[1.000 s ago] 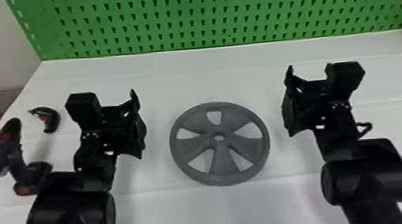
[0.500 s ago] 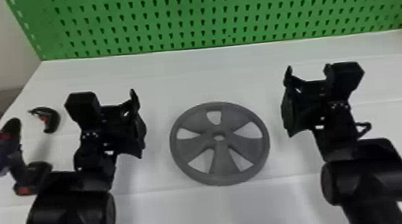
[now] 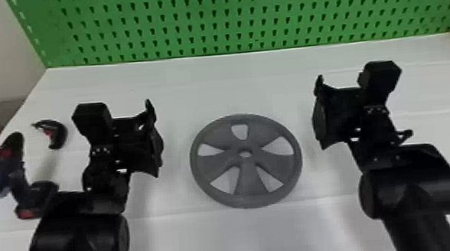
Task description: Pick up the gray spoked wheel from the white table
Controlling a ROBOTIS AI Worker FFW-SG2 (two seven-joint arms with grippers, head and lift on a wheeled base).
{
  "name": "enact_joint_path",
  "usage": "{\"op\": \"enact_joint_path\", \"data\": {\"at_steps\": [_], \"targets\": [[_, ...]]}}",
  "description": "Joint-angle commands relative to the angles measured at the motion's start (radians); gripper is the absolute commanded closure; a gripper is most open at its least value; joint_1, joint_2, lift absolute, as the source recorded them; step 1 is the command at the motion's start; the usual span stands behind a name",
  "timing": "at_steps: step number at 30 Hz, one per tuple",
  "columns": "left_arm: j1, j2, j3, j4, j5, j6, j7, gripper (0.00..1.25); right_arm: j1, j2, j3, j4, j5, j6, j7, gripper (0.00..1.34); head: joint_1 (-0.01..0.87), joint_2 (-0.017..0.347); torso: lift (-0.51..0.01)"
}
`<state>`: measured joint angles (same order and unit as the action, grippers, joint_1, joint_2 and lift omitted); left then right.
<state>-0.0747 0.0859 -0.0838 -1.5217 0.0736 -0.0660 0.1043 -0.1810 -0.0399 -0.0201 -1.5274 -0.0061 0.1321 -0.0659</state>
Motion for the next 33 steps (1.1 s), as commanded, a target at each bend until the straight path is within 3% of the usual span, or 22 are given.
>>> {"op": "enact_joint_path", "data": {"at_steps": [1, 8, 19, 23, 33], "targets": [[0.000, 0.000, -0.001, 0.000, 0.000, 0.000, 0.000, 0.13, -0.031, 0.015, -0.012, -0.062, 0.008, 0.175, 0.000, 0.31, 0.767, 0.035, -0.107], [0.000, 0.000, 0.001, 0.000, 0.000, 0.000, -0.001, 0.13, -0.100, 0.003, -0.004, -0.122, -0.002, 0.417, 0.000, 0.31, 0.767, 0.035, -0.107], [0.000, 0.000, 0.001, 0.000, 0.000, 0.000, -0.001, 0.13, -0.245, -0.023, 0.009, -0.132, -0.048, 0.782, 0.000, 0.31, 0.767, 0.035, -0.107], [-0.002, 0.000, -0.002, 0.000, 0.000, 0.000, -0.001, 0.13, -0.314, -0.029, 0.014, -0.120, -0.055, 0.949, 0.000, 0.30, 0.767, 0.035, -0.107], [-0.005, 0.000, -0.010, 0.000, -0.003, 0.000, -0.001, 0.13, -0.443, -0.026, 0.028, -0.030, -0.063, 1.192, 0.000, 0.30, 0.767, 0.035, -0.107]]}}
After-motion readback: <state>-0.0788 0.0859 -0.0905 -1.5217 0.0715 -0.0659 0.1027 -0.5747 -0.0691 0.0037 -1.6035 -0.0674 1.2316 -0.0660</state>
